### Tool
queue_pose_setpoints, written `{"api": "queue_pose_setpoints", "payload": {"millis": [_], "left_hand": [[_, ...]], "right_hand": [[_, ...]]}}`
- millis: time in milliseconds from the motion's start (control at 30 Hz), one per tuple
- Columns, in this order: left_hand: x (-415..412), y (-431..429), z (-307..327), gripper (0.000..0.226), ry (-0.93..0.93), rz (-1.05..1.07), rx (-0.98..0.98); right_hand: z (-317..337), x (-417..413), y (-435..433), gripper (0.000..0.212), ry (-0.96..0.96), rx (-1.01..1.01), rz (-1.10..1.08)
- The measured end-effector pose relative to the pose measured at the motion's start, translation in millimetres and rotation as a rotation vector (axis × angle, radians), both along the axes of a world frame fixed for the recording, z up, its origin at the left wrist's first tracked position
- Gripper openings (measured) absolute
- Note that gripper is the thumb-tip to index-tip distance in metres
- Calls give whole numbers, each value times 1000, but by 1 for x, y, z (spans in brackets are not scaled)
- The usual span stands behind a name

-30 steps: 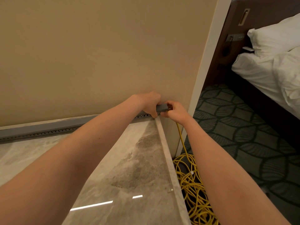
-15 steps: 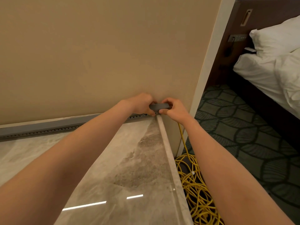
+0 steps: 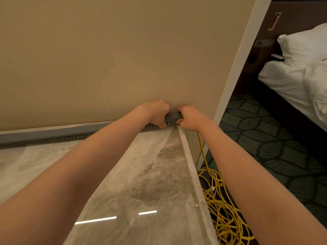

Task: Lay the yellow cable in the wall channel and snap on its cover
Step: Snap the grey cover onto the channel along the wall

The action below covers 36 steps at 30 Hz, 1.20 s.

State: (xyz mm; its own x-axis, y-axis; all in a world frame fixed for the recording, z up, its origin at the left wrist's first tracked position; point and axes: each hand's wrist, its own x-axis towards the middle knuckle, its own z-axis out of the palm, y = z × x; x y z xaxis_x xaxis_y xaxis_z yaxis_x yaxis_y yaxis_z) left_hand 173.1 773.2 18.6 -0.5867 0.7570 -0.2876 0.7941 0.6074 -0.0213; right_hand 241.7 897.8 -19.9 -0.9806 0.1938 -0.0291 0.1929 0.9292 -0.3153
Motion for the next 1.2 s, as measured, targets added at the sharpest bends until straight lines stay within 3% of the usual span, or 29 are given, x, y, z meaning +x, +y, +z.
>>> {"api": "queue_pose_setpoints", "payload": {"millis": [100, 267, 600, 1200], "left_hand": [[-4, 1, -2, 39, 3, -38, 4], [-6, 0, -4, 41, 22, -83, 7], [-9, -1, -3, 43, 10, -68, 36], [-5, -1, -5, 30, -51, -21, 61]], "right_hand": [[7, -4, -6, 26, -33, 88, 57], [5, -3, -6, 40, -5, -15, 89], [9, -4, -3, 32, -5, -7, 93], [-8, 4, 5, 40, 54, -116, 119]]}}
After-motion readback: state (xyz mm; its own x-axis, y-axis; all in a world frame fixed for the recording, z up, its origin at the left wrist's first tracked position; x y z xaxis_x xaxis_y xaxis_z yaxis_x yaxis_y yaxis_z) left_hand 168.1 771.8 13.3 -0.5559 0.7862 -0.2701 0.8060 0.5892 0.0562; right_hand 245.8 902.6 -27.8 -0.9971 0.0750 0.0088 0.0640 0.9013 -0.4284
